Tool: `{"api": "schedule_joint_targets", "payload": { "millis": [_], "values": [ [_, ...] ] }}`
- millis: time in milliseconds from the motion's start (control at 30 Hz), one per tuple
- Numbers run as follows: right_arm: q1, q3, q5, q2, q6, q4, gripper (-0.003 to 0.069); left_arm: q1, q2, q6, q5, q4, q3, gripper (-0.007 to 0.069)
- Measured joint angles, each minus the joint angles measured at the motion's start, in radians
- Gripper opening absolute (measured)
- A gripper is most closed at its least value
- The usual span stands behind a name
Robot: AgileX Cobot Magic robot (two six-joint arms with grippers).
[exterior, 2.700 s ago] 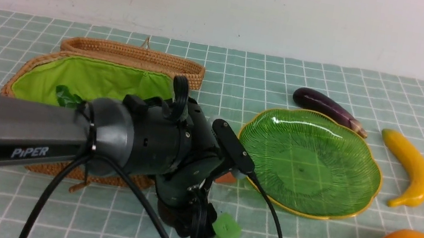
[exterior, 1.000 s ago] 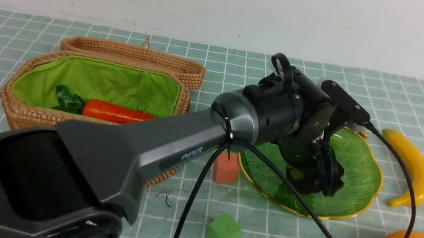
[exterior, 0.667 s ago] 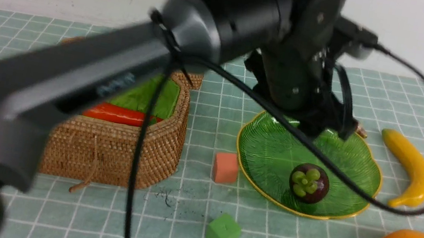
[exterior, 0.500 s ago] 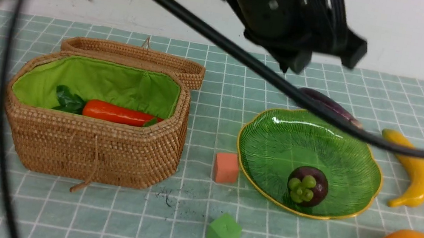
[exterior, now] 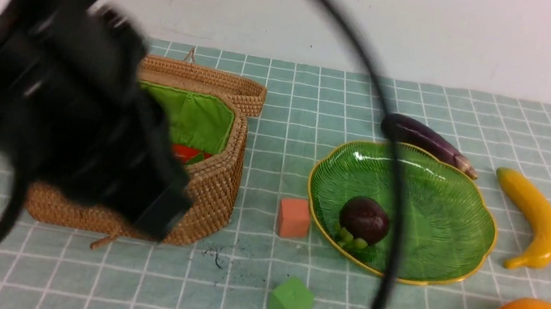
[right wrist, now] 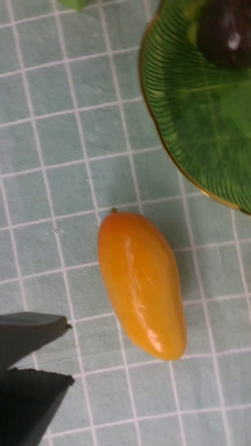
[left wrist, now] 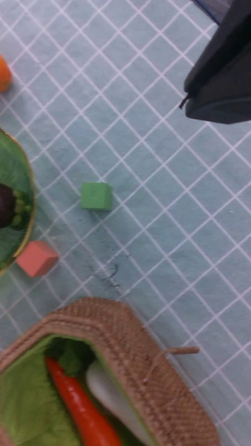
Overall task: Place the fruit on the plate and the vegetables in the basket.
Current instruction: Use the right arm to grab a mango and put it into the right plate
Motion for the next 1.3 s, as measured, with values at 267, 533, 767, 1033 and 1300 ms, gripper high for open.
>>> {"api": "schedule_joint_targets", "payload": {
  "millis": [267,533,767,1033,1300],
  "values": [
    [-0.088,0.086,-0.072,0.094,0.102,0.128,0.0342,0.000,-0.443,0.160,-0.370,-0.128,0.506,-0.0013],
    [-0.090,0.113,-0.305,0.278,0.271,0.133,0.0661,0.000,-0.538,0.235,-0.432,-0.182,0.590,-0.0013],
    [-0.091,0.089,-0.365,0.453,0.282,0.143,0.0650,0.000,-0.537,0.236,-0.417,-0.191,0.590,-0.0013],
    [-0.091,0.079,-0.352,0.525,0.230,0.133,0.0589,0.000,-0.537,0.236,-0.410,-0.193,0.593,-0.0013],
    [-0.083,-0.022,-0.221,0.475,0.004,0.134,0.0581,0.000,-0.537,0.236,-0.440,-0.198,0.593,-0.0013]
  ]
}}
